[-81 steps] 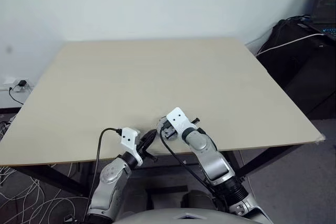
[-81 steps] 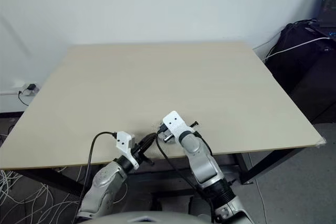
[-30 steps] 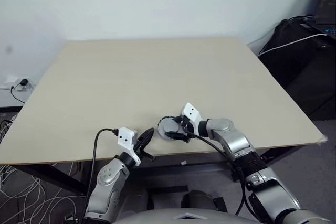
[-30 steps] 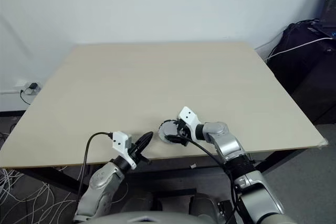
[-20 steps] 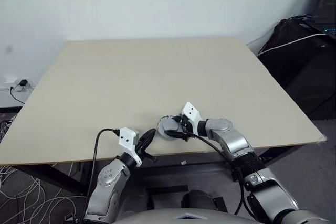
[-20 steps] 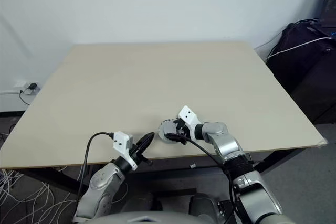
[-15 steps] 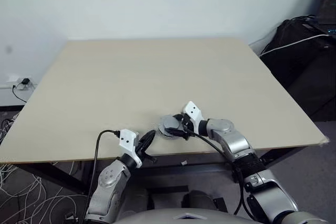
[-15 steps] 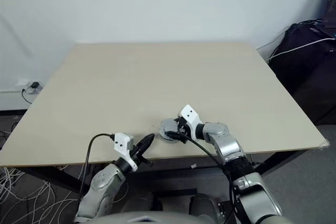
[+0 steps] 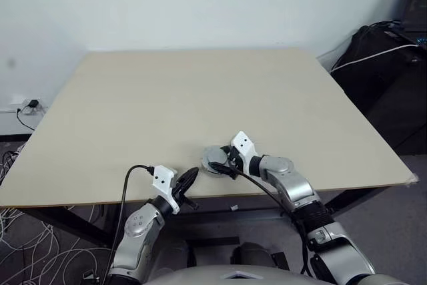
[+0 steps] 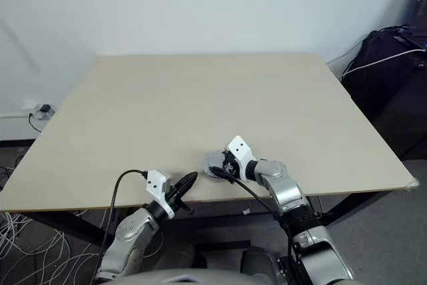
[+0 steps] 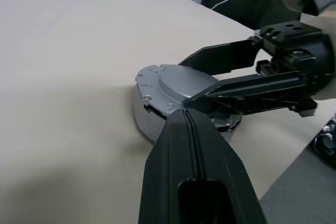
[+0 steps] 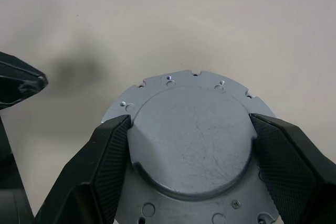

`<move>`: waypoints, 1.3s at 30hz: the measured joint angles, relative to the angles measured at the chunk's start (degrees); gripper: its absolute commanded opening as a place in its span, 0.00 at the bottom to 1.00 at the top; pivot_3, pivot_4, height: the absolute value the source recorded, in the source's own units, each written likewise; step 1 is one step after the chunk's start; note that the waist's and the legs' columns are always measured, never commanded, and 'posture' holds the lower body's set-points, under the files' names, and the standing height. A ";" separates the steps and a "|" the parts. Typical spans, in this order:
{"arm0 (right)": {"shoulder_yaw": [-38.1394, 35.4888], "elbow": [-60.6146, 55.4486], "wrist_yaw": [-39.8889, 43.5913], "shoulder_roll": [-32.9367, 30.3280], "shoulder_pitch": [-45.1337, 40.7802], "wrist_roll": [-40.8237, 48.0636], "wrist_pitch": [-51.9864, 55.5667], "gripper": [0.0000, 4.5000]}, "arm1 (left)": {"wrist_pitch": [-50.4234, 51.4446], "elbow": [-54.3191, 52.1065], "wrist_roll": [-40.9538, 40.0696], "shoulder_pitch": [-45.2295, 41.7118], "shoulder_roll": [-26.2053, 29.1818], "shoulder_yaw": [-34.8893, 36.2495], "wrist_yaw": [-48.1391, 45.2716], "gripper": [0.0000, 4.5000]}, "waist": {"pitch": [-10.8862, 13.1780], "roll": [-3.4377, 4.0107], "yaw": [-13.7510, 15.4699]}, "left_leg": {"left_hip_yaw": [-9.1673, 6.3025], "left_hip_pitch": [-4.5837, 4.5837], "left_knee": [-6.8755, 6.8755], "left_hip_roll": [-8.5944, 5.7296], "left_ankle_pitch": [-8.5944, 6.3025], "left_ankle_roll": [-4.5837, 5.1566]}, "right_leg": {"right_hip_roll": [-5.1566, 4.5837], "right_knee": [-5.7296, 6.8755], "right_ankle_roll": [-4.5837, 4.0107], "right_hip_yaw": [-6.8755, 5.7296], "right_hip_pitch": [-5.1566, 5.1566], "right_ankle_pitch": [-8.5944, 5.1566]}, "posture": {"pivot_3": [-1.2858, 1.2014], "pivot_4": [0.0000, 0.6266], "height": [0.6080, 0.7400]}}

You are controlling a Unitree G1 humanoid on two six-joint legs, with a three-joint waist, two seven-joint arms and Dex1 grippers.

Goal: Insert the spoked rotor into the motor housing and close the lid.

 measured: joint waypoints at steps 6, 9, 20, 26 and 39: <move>0.41 -0.38 0.23 -0.14 0.07 -0.25 -0.05 0.73 | 0.09 -1.81 -0.08 0.23 -0.06 -0.19 -0.26 0.00 | -0.01 0.01 -0.31 | 0.00 0.00 0.00 0.00 0.00 0.00 | -0.01 0.00 0.00 0.01 0.00 0.00 | 0.52 0.00 1.00; 0.69 -0.72 0.63 -0.67 0.08 -0.31 0.07 0.73 | 0.09 -2.29 -0.07 0.35 -0.12 -0.38 -0.26 0.00 | -0.02 0.02 -0.31 | 0.00 -0.01 -0.01 -0.02 0.00 0.00 | -0.01 -0.02 0.00 0.01 0.00 0.00 | 0.52 0.00 1.00; 1.41 -1.57 0.37 -1.60 0.36 -1.23 -0.08 0.73 | -3.35 1.94 -0.56 0.98 0.10 0.29 -3.16 0.00 | -0.03 0.04 -0.15 | 0.00 -0.02 0.00 -0.03 0.00 0.00 | -0.02 -0.03 0.00 -0.01 0.00 0.00 | 0.52 0.00 1.00; 2.06 -2.07 -1.91 -0.62 0.40 -1.87 1.59 0.73 | -3.84 2.16 -0.54 0.96 0.11 0.68 -3.90 0.00 | -0.10 0.08 -0.31 | 0.00 0.06 0.00 0.00 0.00 0.00 | -0.01 0.01 0.01 0.01 0.05 0.00 | 0.52 0.00 1.00; 3.85 -3.23 -3.49 -0.45 -0.41 -3.53 4.17 0.73 | -3.13 -0.72 -0.46 1.13 0.16 -0.08 -2.89 0.00 | -0.45 0.26 -0.58 | 0.00 0.13 0.00 0.01 0.00 0.00 | -0.01 0.04 0.07 0.02 0.11 0.01 | 0.52 0.00 1.00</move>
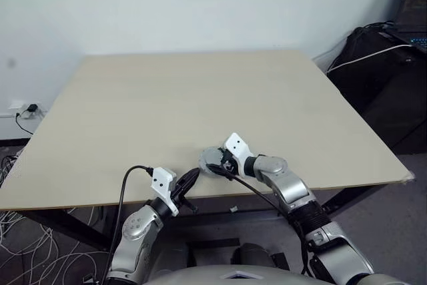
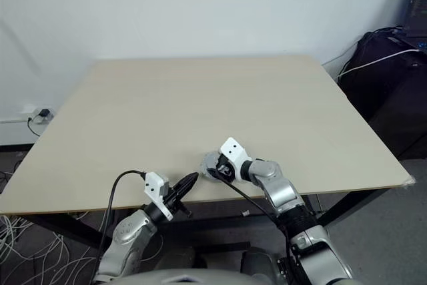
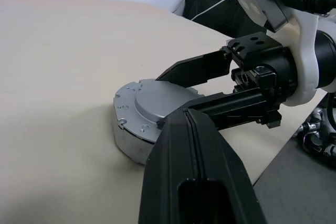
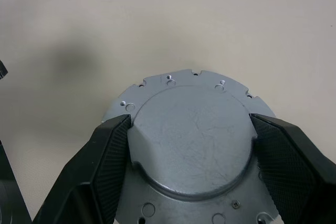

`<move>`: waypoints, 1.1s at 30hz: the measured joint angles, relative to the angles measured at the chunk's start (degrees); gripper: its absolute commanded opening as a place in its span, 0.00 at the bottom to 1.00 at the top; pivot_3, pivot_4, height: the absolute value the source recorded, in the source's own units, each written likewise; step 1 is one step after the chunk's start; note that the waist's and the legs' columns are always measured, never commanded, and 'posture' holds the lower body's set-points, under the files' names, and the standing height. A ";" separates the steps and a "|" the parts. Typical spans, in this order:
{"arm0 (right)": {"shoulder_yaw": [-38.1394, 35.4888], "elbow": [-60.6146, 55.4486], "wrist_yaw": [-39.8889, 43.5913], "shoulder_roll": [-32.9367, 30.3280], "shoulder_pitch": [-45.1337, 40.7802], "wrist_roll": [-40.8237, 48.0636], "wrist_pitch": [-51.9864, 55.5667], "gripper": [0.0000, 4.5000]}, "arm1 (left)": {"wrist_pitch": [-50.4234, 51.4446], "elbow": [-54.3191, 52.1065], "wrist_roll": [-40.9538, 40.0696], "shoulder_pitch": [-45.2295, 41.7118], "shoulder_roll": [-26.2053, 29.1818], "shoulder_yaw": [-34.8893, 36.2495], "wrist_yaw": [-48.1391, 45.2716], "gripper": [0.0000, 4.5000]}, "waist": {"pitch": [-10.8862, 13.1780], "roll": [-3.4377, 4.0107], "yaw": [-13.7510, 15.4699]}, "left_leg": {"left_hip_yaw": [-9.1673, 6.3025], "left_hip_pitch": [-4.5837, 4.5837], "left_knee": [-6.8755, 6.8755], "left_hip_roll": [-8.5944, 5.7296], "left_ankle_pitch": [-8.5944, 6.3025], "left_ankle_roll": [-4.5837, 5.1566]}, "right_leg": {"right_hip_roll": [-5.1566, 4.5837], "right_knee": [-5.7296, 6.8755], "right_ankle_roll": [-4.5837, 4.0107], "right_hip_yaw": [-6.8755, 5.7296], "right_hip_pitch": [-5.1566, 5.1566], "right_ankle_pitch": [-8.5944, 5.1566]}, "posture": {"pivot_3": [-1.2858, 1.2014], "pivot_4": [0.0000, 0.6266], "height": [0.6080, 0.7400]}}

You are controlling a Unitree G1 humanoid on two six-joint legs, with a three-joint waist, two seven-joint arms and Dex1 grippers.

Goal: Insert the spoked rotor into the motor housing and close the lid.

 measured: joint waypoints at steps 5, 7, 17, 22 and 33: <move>0.27 -0.11 0.18 -0.53 -0.20 0.00 0.04 0.73 | -0.65 1.03 -0.02 -0.03 0.07 0.02 -1.17 0.00 | -0.02 0.03 -0.01 | 0.00 0.00 0.00 0.00 0.00 0.00 | 0.00 -0.01 0.03 0.00 0.00 -0.02 | 0.52 0.00 1.00; 0.53 -0.12 0.29 -0.88 -0.41 0.00 0.05 0.73 | -0.78 1.04 -0.03 -0.03 0.07 0.04 -1.26 0.00 | -0.02 0.03 0.06 | 0.00 0.00 0.00 0.00 0.00 0.00 | -0.01 -0.01 0.04 -0.01 0.00 -0.03 | 0.52 0.00 1.00; 1.66 -0.41 0.08 -1.81 -1.21 -0.27 1.68 0.73 | 0.13 -1.02 -0.07 0.31 -0.21 -0.11 -0.47 0.00 | -0.13 0.11 0.43 | 0.00 0.00 0.00 0.00 0.00 0.00 | -0.05 -0.01 0.19 0.00 0.02 -0.11 | 0.52 0.00 1.00; 1.81 -0.60 -0.67 -1.79 -1.23 -0.57 2.60 0.73 | 1.10 -3.11 -1.27 1.15 -0.22 -0.04 0.35 0.00 | -0.23 0.22 0.51 | -0.01 -0.01 -0.01 0.00 -0.01 0.00 | -0.07 -0.02 0.20 0.00 0.01 -0.12 | 0.52 0.00 1.00; 1.79 -0.64 -0.87 -1.62 -1.93 -0.49 4.68 0.73 | 1.44 -4.63 -1.84 2.34 0.72 0.02 0.58 0.00 | -0.27 0.24 0.84 | -0.01 0.01 -0.01 0.01 -0.01 -0.01 | -0.16 -0.02 0.23 -0.11 0.02 -0.11 | 0.52 0.00 1.00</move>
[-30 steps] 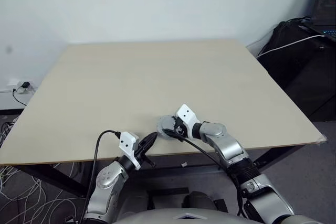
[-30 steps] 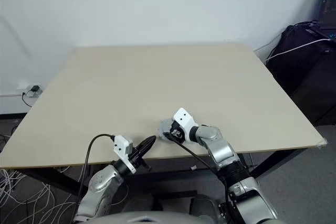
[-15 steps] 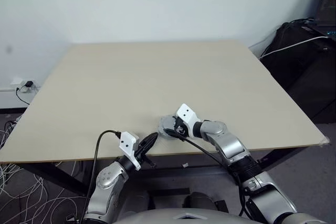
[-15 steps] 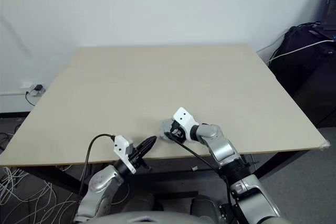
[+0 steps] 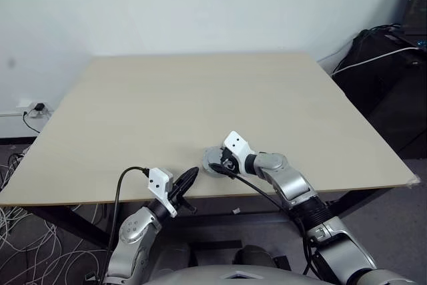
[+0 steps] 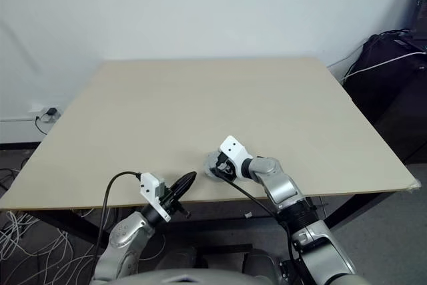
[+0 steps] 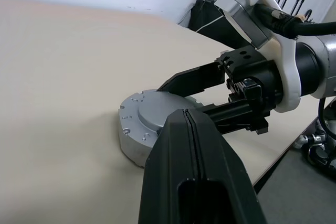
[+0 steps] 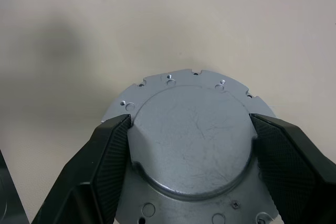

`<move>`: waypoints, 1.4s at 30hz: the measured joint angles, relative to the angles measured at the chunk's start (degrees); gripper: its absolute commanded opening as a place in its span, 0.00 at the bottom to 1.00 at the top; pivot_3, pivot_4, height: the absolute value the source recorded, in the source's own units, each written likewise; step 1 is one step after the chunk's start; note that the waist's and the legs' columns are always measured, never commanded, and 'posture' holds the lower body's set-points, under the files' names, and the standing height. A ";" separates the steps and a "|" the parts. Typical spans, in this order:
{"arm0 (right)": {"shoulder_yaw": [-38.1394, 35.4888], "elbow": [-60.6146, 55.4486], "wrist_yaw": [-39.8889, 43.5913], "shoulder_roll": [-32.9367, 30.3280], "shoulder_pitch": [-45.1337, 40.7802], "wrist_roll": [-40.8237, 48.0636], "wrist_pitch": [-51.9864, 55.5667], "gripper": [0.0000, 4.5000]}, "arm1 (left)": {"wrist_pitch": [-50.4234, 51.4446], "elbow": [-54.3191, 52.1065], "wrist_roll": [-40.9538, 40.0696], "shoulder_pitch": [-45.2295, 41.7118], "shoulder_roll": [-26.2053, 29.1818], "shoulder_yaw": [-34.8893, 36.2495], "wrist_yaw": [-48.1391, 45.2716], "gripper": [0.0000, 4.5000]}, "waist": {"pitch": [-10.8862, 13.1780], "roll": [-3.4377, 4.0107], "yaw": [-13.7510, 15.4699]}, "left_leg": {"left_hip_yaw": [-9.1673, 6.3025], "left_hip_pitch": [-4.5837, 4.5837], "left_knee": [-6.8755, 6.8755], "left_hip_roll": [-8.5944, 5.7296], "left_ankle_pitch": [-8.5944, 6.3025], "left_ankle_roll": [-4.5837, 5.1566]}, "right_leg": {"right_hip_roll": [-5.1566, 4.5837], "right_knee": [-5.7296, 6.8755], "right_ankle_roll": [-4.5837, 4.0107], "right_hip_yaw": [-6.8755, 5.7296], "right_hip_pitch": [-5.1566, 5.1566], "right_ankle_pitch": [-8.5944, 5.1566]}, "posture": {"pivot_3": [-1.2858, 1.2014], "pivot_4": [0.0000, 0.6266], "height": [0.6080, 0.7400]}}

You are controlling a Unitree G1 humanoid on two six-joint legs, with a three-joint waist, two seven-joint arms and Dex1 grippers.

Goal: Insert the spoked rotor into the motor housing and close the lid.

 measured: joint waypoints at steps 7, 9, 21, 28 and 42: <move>-0.30 -0.69 -1.04 0.41 0.89 0.01 0.05 0.73 | -0.49 6.49 7.23 -7.42 -0.86 -0.22 6.16 0.00 | -0.03 -0.04 0.22 | 0.00 0.01 0.00 0.00 0.00 0.00 | 0.01 0.00 0.05 -0.08 0.00 0.05 | 0.52 0.00 1.00; -0.23 -1.07 -1.21 0.61 1.20 0.01 0.06 0.73 | -0.56 8.40 8.89 -8.64 -0.90 -0.28 7.53 0.00 | -0.07 -0.07 0.18 | 0.00 0.02 0.00 0.00 0.00 0.00 | 0.01 0.00 0.04 -0.09 0.00 0.06 | 0.52 0.00 1.00; -0.19 -1.90 -2.47 1.13 1.82 -0.03 0.31 0.73 | -3.97 26.99 12.99 -19.93 0.59 0.46 7.55 0.00 | -0.04 -0.17 0.14 | -0.04 0.00 -0.03 0.03 0.00 0.00 | -0.11 -0.04 0.01 -0.24 -0.04 0.10 | 0.52 0.00 1.00; -0.08 -2.58 -2.57 1.25 2.24 -0.02 0.32 0.73 | -2.26 30.48 11.21 -23.59 2.06 2.47 4.05 0.00 | -0.04 -0.19 -0.03 | -0.06 -0.02 -0.06 0.03 0.00 0.00 | -0.09 -0.09 -0.17 -0.26 -0.06 0.20 | 0.52 0.00 1.00; -0.04 -2.42 -2.84 1.61 2.10 -0.17 0.33 0.73 | 8.06 30.96 6.72 -30.66 2.97 3.50 -4.57 0.00 | 0.03 -0.30 -0.13 | -0.10 -0.02 -0.07 0.04 0.00 -0.01 | -0.08 -0.08 -0.09 -0.27 -0.07 0.16 | 0.52 0.00 1.00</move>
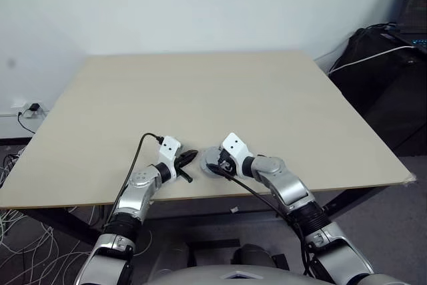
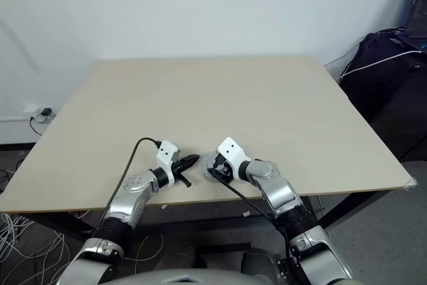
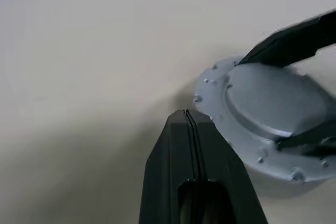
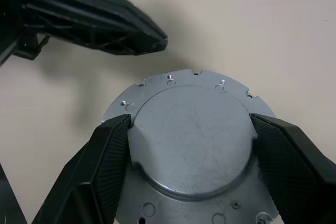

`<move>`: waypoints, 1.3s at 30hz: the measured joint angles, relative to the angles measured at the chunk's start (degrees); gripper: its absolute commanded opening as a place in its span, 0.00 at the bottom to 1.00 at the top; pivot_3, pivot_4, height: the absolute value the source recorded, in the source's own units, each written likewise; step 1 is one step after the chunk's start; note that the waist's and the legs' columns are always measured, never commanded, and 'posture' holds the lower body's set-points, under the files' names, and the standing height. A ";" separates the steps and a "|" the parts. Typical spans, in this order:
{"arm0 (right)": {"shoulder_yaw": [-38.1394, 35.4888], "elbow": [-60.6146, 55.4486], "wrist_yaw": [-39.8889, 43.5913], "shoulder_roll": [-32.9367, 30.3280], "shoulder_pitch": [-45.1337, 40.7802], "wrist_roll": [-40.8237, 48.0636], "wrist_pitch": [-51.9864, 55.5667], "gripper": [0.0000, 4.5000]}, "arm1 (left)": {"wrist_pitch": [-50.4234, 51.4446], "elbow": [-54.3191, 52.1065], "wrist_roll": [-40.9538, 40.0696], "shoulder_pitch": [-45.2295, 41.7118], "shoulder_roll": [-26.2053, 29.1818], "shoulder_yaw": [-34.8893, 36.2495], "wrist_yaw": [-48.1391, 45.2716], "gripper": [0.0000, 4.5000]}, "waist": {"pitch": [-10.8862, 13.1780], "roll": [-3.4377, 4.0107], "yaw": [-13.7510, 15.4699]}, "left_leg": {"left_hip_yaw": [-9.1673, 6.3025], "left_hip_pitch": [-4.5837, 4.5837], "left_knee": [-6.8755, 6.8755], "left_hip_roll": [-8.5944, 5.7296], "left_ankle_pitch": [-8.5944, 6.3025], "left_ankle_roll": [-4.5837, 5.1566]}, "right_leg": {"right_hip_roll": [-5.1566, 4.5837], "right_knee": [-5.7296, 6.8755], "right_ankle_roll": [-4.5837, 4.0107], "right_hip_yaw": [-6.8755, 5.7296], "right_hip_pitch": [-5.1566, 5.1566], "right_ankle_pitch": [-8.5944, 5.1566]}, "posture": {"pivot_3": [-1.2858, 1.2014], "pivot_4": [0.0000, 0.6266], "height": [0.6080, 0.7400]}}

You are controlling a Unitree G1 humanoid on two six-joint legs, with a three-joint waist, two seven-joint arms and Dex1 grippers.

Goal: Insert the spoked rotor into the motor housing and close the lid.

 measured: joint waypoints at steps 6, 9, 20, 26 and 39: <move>0.05 0.01 0.00 0.06 -0.07 -0.03 0.00 0.73 | 2.87 0.00 -0.10 -2.56 -0.04 -0.08 -2.36 0.00 | 0.04 -0.05 -0.04 | 0.00 0.00 0.00 0.00 0.00 0.00 | 0.01 0.00 0.00 0.00 0.00 0.00 | 0.52 0.00 1.00; 0.20 0.14 0.00 0.23 -0.28 -0.08 0.03 0.73 | 4.92 0.08 -0.06 -3.86 -0.08 -0.41 -3.73 0.00 | 0.07 -0.10 -0.26 | -0.01 0.00 0.00 0.00 0.00 0.00 | 0.02 0.00 0.00 0.00 0.00 0.00 | 0.52 0.00 1.00; 0.61 0.35 0.01 0.77 -0.68 -0.36 0.00 0.73 | 9.10 3.74 3.22 -9.24 -0.24 -3.94 -4.68 0.00 | 0.15 -0.23 -1.11 | -0.03 -0.01 0.00 -0.01 0.00 0.00 | 0.01 -0.02 -0.03 0.01 0.01 0.02 | 0.52 0.00 1.00; 0.67 0.04 0.00 0.78 -0.67 -0.37 0.01 0.73 | 10.98 3.82 4.68 -10.60 -0.31 -4.72 -3.81 0.00 | 0.15 -0.23 -1.16 | -0.06 -0.01 -0.01 -0.01 0.00 0.00 | 0.00 -0.03 -0.06 0.02 0.01 0.04 | 0.52 0.00 1.00; 0.92 -0.18 -0.16 0.96 -0.51 -0.66 0.04 0.73 | 14.46 1.40 5.27 -9.70 3.03 -6.04 -5.36 0.00 | 0.09 -0.27 -1.25 | -0.09 0.00 -0.09 -0.01 0.00 -0.01 | -0.01 -0.04 -0.23 0.14 0.01 0.10 | 0.52 0.00 1.00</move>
